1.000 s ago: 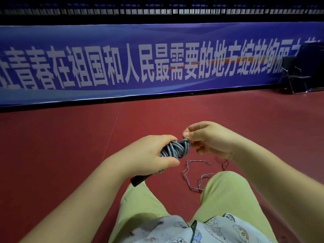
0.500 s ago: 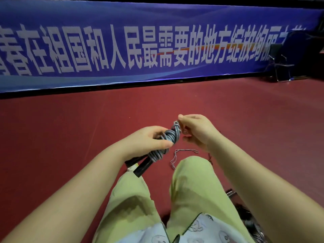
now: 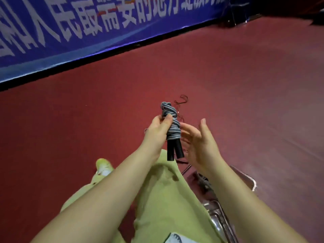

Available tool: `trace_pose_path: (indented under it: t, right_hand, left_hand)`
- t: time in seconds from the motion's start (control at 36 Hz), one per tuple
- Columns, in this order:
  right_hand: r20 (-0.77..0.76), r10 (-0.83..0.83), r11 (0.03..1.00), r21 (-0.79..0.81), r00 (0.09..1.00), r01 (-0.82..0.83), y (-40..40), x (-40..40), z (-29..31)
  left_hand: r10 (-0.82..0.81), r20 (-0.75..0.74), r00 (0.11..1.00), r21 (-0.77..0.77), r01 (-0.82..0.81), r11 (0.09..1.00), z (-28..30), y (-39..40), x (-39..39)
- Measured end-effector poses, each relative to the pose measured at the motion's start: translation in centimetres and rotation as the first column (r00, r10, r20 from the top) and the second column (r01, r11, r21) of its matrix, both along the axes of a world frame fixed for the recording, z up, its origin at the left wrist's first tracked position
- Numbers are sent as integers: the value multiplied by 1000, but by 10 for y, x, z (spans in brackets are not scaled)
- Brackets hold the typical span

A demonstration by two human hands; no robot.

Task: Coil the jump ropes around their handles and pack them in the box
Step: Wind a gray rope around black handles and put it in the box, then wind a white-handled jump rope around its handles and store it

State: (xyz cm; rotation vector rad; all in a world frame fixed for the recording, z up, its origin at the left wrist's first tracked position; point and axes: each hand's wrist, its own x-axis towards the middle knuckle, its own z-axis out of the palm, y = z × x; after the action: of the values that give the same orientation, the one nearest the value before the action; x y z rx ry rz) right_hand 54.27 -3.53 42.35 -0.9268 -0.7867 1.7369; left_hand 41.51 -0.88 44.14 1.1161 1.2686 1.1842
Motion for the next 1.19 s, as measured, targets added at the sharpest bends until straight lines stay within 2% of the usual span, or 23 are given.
trace_pose_path:
  t: [0.08,0.19,0.28,0.36,0.47,0.56,0.64,0.69,0.78,0.89,0.94,1.0,1.06,1.14,1.19]
  right_hand:
    - [-107,-143,988,-77,984,135,12,31,-36]
    - [-156,-391,908,-224,907,353,29,81,-93]
    - [-181,-503,832,-365,845,417,34,115,-135]
    - [-159,-536,771,-491,829,405,31,132,-178]
    - [-13,-562,682,-573,827,454,26,151,-242]
    - [225,-526,578,-613,820,539,26,158,-285]
    - [389,-470,513,-611,793,604,34,160,-321]
    - [473,-420,480,-608,774,632,42,162,-341]
    - [573,-314,504,-575,757,645,57,160,-367]
    - [737,-137,524,-513,662,680,76,152,-379]
    - [802,-30,522,-496,596,694,87,144,-379]
    - [831,-16,562,-452,555,693,104,129,-375]
    - [840,-81,626,-376,536,683,124,108,-368]
    - [796,-138,738,-314,590,597,159,72,-357]
    - [756,-178,800,-262,630,540,182,50,-352]
  left_hand:
    - [-112,-80,991,-121,102,987,-36,31,58]
    - [-287,11,958,-373,270,888,-82,65,128]
    - [-471,-12,882,-489,405,772,-122,79,164]
    - [-639,-85,765,-596,475,648,-166,86,182]
    - [-775,-235,587,-694,457,557,-211,94,177]
    - [-831,-204,517,-768,442,463,-238,109,170]
    - [-845,-307,437,-779,395,488,-263,128,161]
    - [-863,-333,379,-797,376,472,-276,132,153]
    - [-885,-342,315,-816,368,446,-297,129,139]
    - [-894,-347,283,-825,362,435,-312,137,115]
    - [-882,-351,316,-826,340,450,-319,145,98]
    - [-863,-372,343,-819,316,478,-323,154,85]
    - [-841,-441,313,-791,307,529,-328,169,74]
    - [-749,-633,194,-677,330,658,-334,201,58]
    - [-687,-701,190,-612,334,717,-337,225,45]
